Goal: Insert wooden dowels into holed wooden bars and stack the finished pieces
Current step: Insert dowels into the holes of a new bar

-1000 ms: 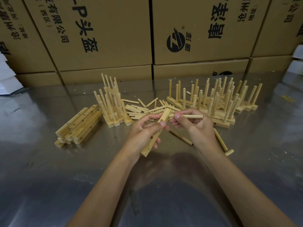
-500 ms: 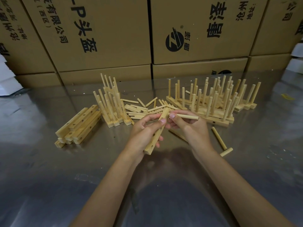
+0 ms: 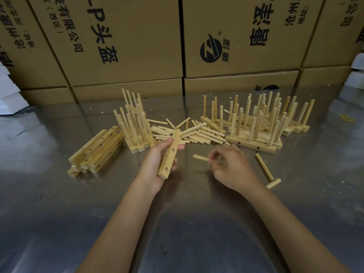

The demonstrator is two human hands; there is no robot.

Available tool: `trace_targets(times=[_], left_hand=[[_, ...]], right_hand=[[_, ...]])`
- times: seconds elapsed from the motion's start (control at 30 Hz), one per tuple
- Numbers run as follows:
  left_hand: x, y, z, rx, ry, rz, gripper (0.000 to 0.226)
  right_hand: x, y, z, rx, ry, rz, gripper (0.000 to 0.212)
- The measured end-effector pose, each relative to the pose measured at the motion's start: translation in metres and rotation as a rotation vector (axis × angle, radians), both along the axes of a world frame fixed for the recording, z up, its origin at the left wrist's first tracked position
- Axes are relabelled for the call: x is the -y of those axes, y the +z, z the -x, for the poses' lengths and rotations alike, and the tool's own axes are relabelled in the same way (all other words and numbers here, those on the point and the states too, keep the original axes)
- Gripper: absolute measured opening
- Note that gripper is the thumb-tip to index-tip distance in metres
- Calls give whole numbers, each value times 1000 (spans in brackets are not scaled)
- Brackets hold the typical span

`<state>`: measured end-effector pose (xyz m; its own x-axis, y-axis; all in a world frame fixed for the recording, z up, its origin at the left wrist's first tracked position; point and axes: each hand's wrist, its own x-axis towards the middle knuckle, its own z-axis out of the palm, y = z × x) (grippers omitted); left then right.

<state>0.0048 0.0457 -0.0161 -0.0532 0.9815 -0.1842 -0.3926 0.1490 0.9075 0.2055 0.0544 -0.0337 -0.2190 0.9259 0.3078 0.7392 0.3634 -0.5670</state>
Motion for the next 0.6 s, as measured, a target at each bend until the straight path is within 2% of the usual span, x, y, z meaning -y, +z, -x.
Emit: trace_targets(times=[0.07, 0.13, 0.27, 0.4, 0.6], left_hand=[[0, 0, 0, 12, 7, 3, 26], [0, 0, -3, 3, 10, 6, 23], [2, 2, -11, -23, -9, -22, 19], [3, 1, -17, -123, 67, -27, 15], [6, -4, -28, -153, 168, -81, 18]], right_hand=[[6, 3, 9, -248, 120, 25, 16], [14, 6, 18, -327, 193, -18, 15], [19, 6, 27, -316, 223, -105, 25], [19, 6, 25, -300, 201, -184, 26], [21, 11, 27, -109, 178, -364, 21]])
